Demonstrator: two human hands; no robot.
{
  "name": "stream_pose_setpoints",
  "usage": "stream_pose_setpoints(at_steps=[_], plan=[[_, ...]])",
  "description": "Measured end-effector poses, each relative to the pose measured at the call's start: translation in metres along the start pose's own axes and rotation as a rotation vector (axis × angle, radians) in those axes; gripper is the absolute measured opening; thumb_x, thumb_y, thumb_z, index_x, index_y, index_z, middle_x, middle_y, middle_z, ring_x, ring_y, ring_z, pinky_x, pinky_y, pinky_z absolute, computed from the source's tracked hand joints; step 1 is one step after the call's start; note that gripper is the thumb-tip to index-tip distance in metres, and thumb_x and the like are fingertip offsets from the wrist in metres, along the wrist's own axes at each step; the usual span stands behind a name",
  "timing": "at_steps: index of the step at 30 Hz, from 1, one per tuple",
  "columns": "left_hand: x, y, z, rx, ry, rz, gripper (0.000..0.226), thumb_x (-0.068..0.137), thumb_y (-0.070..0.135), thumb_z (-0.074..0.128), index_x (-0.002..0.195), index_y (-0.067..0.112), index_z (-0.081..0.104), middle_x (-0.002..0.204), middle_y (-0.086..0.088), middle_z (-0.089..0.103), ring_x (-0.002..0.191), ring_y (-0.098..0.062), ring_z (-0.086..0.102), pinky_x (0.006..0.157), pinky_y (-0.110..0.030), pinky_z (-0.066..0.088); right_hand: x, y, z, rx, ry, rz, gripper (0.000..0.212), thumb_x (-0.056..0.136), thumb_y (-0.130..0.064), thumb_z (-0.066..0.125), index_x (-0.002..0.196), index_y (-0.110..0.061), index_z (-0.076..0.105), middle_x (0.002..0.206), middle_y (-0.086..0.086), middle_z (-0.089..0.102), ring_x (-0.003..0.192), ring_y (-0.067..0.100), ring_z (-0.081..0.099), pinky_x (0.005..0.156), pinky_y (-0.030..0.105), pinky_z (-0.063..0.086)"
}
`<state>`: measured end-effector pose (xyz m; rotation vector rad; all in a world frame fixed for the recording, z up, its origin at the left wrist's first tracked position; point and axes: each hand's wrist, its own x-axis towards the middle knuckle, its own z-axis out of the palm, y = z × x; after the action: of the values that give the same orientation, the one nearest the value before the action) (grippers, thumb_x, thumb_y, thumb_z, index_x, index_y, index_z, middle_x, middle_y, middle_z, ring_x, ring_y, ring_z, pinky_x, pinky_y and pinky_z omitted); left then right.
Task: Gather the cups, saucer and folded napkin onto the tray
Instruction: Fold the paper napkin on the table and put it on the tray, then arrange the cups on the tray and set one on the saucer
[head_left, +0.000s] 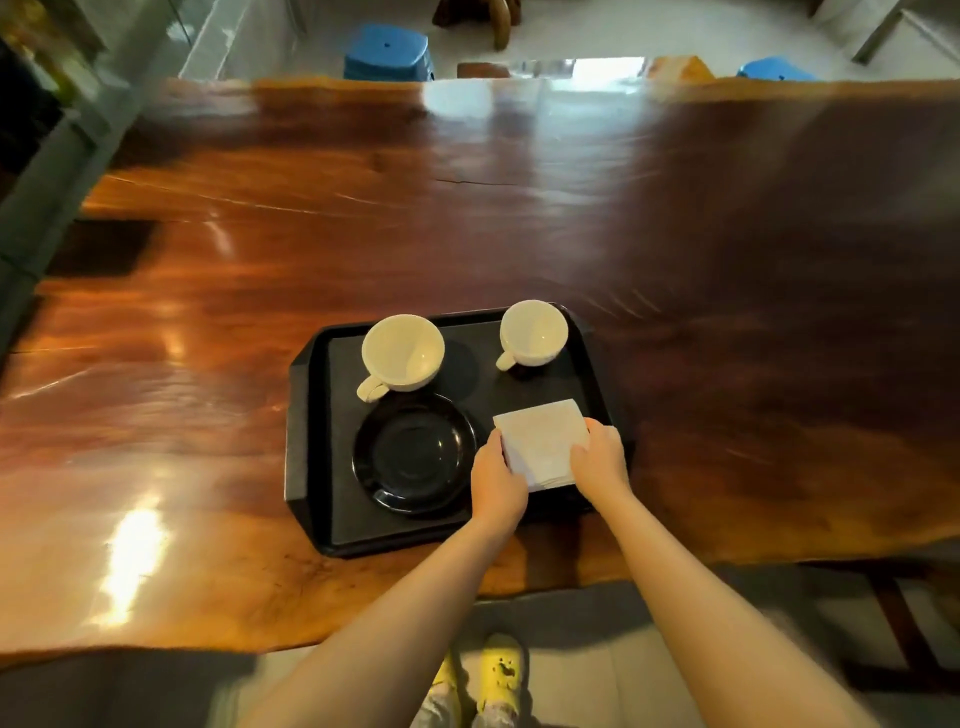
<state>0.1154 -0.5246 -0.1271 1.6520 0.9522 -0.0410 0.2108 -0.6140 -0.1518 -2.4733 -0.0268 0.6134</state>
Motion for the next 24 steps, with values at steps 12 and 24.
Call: stream_pose_setpoints(at_steps=[12, 24], plan=[[0.008, 0.005, 0.000, 0.144, 0.029, -0.025, 0.061, 0.091, 0.005, 0.057, 0.146, 0.014, 0.031, 0.148, -0.008, 0.042, 0.136, -0.024, 0.042, 0.110, -0.039, 0.040, -0.009, 0.004, -0.011, -0.107, 0.015, -0.049, 0.055, 0.090, -0.010, 0.054, 0.141, -0.013, 0.033, 0.140, 0.010, 0.042, 0.128, 0.026, 0.042, 0.097, 0.039, 0.045], [0.064, 0.072, -0.024, 0.100, 0.094, 0.140, 0.074, 0.084, -0.003, 0.057, 0.149, 0.014, 0.026, 0.154, -0.009, 0.035, 0.142, -0.023, 0.033, 0.116, -0.039, 0.033, 0.060, -0.058, -0.066, -0.001, -0.212, -0.272, 0.073, 0.088, -0.014, 0.063, 0.147, -0.012, 0.022, 0.152, 0.009, 0.033, 0.137, 0.025, 0.037, 0.109, 0.040, 0.037]])
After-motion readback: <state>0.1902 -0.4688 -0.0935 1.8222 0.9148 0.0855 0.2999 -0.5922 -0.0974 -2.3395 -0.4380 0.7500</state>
